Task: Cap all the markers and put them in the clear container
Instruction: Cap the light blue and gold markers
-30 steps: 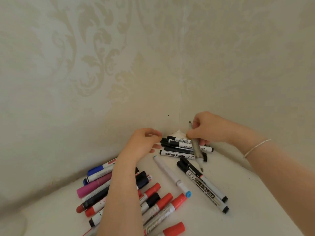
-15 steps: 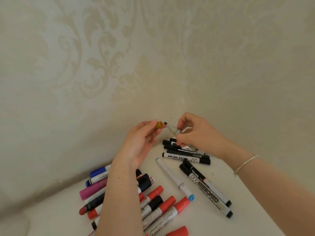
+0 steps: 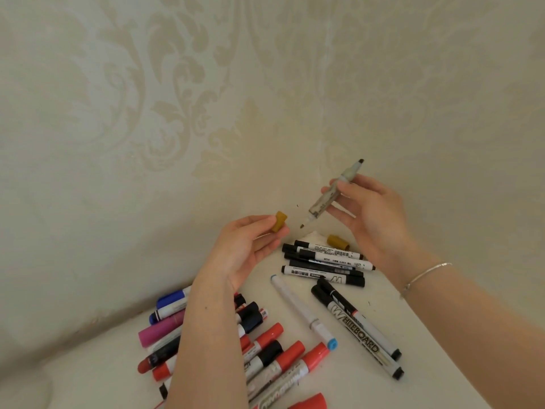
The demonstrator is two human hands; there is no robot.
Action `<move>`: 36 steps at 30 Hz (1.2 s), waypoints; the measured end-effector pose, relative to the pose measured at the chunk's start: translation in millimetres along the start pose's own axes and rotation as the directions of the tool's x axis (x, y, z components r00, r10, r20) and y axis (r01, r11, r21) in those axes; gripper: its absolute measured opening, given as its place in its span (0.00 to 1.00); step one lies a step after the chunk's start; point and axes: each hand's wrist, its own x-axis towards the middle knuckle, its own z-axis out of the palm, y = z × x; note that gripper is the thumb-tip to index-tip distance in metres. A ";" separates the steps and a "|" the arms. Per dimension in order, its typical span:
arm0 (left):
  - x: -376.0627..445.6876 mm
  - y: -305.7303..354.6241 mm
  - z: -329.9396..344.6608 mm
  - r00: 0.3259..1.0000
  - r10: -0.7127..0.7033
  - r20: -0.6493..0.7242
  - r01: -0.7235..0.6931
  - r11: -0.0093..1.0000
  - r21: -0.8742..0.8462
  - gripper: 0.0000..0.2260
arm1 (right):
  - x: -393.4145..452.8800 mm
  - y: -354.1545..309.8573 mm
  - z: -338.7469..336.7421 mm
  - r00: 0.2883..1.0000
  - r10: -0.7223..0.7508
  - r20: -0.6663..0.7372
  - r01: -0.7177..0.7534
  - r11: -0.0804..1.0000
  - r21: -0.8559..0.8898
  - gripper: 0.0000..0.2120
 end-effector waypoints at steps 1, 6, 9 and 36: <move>0.2 -0.3 -0.6 1.000 -0.014 0.000 0.014 1.000 0.018 0.06 | 0.8 -0.4 0.8 1.000 0.014 -0.006 -0.014 0.998 0.065 0.10; 0.1 -2.5 -1.5 0.994 -0.089 0.060 0.086 0.995 0.043 0.07 | 2.6 -0.3 5.6 1.000 0.017 -0.016 -0.014 0.988 0.156 0.10; 0.7 -3.1 -0.6 0.992 -0.091 0.086 0.089 0.996 0.024 0.06 | 2.6 1.4 8.3 1.000 0.003 -0.018 -0.001 0.992 0.124 0.10; 8.3 -19.0 52.1 0.976 -0.206 0.073 0.214 0.968 -0.130 0.15 | 12.8 32.7 22.1 0.987 0.119 0.111 -0.081 0.950 -0.301 0.09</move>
